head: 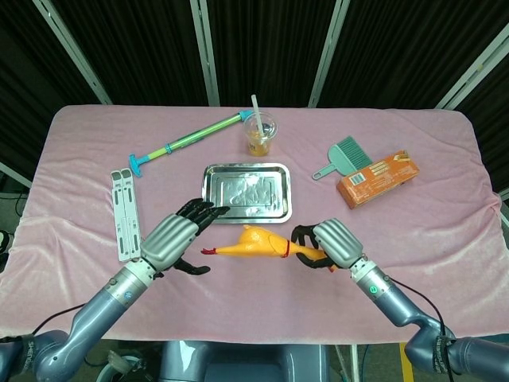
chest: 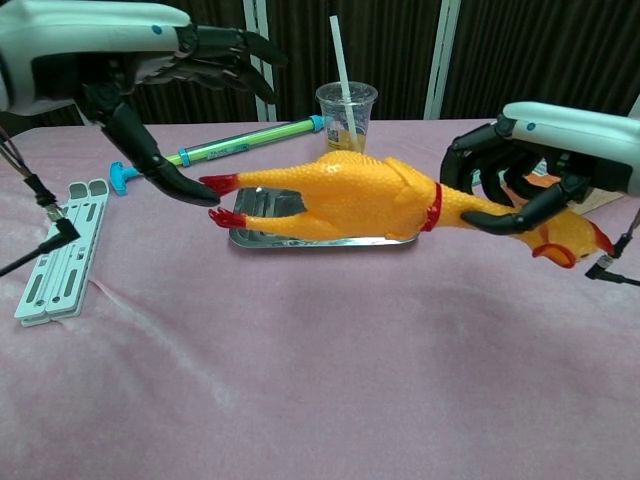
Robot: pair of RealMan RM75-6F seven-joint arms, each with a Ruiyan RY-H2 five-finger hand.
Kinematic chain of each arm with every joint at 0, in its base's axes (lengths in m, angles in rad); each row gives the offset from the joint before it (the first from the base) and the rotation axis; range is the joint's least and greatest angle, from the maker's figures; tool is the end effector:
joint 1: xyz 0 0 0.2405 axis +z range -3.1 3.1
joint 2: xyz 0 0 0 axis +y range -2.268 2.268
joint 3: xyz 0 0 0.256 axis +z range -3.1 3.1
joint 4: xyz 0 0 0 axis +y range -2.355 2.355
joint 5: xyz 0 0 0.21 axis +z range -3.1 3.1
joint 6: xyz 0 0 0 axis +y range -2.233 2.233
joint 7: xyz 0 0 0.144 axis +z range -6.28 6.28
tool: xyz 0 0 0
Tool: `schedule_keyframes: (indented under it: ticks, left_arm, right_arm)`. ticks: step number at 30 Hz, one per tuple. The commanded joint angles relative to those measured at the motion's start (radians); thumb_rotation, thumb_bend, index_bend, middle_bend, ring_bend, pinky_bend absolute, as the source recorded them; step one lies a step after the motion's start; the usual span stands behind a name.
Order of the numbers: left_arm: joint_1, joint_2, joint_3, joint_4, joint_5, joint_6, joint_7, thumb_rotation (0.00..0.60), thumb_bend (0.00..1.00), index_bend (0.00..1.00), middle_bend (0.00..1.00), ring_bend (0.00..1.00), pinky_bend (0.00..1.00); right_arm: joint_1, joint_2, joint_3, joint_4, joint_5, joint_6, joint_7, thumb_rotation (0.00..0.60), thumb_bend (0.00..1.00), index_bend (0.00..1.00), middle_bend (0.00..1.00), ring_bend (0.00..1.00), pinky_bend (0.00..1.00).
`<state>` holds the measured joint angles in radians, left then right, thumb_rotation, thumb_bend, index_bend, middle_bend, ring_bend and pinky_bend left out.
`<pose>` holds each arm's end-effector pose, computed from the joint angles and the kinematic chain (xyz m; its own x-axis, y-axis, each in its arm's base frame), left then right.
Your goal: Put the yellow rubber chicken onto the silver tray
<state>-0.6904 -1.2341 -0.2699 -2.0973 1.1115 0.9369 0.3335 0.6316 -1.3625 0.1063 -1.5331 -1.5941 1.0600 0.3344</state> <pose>-0.0611 0.2777 0.0612 0.2426 0.3726 0.8957 0.8687 -0.4944 -0.0295 -0.1612 -0.3095 0.0354 0.1443 -0.3629 0.9206 -0.8662 -0.4961 -0.0598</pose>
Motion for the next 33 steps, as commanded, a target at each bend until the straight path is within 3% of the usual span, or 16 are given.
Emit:
schedule_keyframes:
  ticks: [1,11,26,33]
  left_arm:
    - [-0.066,-0.089,-0.008,0.019,-0.115,0.038,0.104,0.6,0.01,0.06,0.14,0.07,0.03]
    - [-0.174,-0.2,-0.033,0.076,-0.309,0.081,0.184,0.6,0.03,0.1,0.18,0.12,0.07]
    - [-0.235,-0.252,-0.028,0.108,-0.395,0.122,0.186,0.6,0.12,0.2,0.27,0.2,0.11]
    - [-0.249,-0.264,-0.023,0.129,-0.418,0.127,0.173,0.6,0.21,0.29,0.36,0.29,0.16]
  right_arm:
    - [0.012,-0.003,0.011,-0.008,0.013,-0.01,0.003,0.6,0.61,0.91,0.7,0.71,0.88]
    - [0.022,-0.011,0.009,-0.016,0.021,-0.01,-0.002,0.6,0.61,0.91,0.7,0.71,0.88]
    - [0.027,-0.006,0.004,-0.029,0.023,0.005,0.015,0.6,0.61,0.91,0.7,0.71,0.88]
    - [0.027,-0.006,0.0,-0.022,0.028,0.008,0.019,0.6,0.61,0.91,0.7,0.71,0.88]
